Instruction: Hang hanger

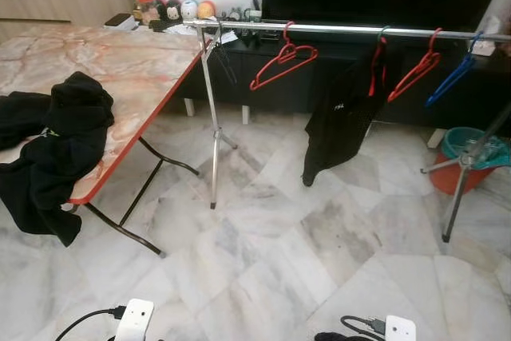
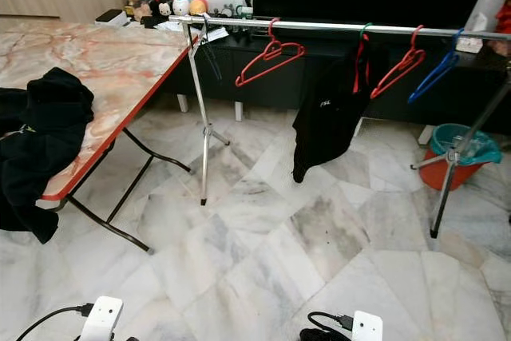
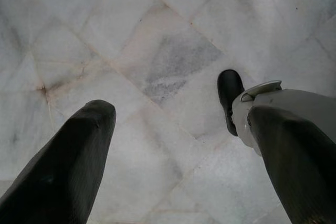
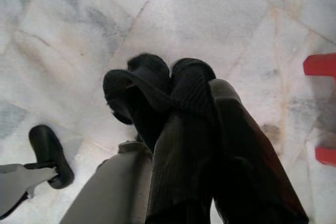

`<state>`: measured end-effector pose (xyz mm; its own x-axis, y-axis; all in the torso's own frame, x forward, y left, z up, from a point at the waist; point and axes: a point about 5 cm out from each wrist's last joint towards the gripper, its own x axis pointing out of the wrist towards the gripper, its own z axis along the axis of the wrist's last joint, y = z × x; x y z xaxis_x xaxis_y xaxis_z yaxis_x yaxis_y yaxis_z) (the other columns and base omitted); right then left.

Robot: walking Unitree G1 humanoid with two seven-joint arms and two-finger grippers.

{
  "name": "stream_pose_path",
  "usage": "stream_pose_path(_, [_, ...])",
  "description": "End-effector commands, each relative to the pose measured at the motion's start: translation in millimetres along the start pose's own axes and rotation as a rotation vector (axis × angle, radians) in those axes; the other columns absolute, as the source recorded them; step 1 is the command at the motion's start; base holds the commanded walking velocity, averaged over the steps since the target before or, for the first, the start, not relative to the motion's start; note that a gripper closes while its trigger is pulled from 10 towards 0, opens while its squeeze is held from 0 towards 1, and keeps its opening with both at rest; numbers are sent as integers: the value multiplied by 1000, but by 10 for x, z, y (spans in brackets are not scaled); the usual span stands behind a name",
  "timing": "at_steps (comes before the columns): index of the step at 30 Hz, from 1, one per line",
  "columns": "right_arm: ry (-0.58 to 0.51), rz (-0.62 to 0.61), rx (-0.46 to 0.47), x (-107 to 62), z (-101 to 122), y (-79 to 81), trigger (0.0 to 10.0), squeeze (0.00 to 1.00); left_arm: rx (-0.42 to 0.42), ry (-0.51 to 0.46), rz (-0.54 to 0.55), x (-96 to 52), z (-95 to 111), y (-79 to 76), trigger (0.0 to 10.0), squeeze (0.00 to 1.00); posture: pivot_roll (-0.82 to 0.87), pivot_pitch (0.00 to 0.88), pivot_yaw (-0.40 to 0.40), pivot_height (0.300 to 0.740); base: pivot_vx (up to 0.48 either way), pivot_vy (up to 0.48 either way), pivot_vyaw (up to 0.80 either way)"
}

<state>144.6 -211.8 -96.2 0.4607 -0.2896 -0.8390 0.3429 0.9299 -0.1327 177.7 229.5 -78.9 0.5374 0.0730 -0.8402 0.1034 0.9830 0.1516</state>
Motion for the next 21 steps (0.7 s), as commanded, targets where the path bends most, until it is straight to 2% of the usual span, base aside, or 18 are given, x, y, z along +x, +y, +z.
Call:
stream_pose_path(1, [-20, 0, 5, 5, 48, 7, 10000, 0, -2, 0, 3, -5, -14, 22, 10000, 0, 29, 0, 13, 732, 0, 0, 0])
stream_pose_path(15, [-18, -15, -10, 3, 34, -3, 10000, 0, -8, 6, -14, -7, -30, 11, 10000, 0, 29, 0, 16, 732, 0, 0, 0])
stream_pose_path(18, [-65, -54, -38, -2, 67, -28, 10000, 0, -10, 6, -13, -8, -35, 9, 10000, 0, 38, 0, 13, 732, 0, 0, 0])
stream_pose_path(21, [-200, -94, -24, -30, 156, -46, 10000, 0, -14, 6, -10, -9, -39, 12, 10000, 0, 30, 0, 15, 732, 0, 0, 0])
